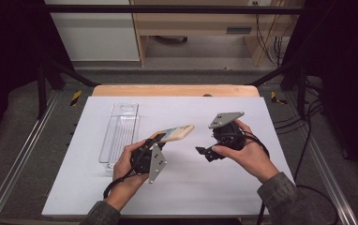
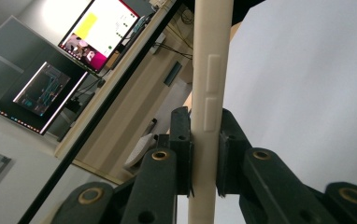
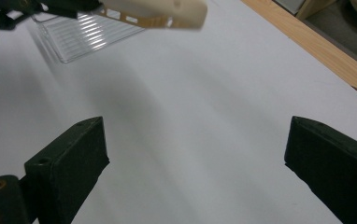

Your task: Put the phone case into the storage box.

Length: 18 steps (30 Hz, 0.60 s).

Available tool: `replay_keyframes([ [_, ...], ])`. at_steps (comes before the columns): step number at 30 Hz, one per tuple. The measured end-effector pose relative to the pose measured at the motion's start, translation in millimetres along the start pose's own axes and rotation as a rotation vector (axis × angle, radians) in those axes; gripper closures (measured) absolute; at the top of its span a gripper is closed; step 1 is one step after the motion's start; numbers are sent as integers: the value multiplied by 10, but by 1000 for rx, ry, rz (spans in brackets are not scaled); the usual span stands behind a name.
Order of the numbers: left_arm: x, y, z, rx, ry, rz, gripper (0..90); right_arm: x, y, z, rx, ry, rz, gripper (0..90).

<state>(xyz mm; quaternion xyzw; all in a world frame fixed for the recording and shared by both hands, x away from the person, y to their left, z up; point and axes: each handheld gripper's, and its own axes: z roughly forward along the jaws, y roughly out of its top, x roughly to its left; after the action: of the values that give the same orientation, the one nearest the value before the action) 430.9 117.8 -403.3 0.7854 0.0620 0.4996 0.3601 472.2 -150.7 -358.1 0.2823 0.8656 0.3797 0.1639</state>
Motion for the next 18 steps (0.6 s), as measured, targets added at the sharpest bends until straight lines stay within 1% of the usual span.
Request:
replay_keyframes([
  [2,44,-11,-22,-3,-1,-18,791,12,-64,13,-13,-11,4,60],
  [4,87,-20,-44,-4,-3,-31,791,17,-128,27,-26,-17,18,60],
  [6,129,-32,-62,-10,-4,-54,791,20,-191,44,-43,-23,36,59],
  [8,176,-51,-79,-11,-3,-73,791,26,-247,57,-57,-43,36,59],
  [10,210,-76,-90,-7,8,-71,791,28,-298,64,-82,-67,31,61],
  [11,226,-91,-94,-2,12,-68,791,28,-320,66,-88,-85,37,66],
  [15,283,-145,-123,5,19,-79,791,6,-424,67,-124,-109,66,67],
  [18,315,-161,-155,10,29,-79,791,-26,-517,50,-158,-147,105,86],
])
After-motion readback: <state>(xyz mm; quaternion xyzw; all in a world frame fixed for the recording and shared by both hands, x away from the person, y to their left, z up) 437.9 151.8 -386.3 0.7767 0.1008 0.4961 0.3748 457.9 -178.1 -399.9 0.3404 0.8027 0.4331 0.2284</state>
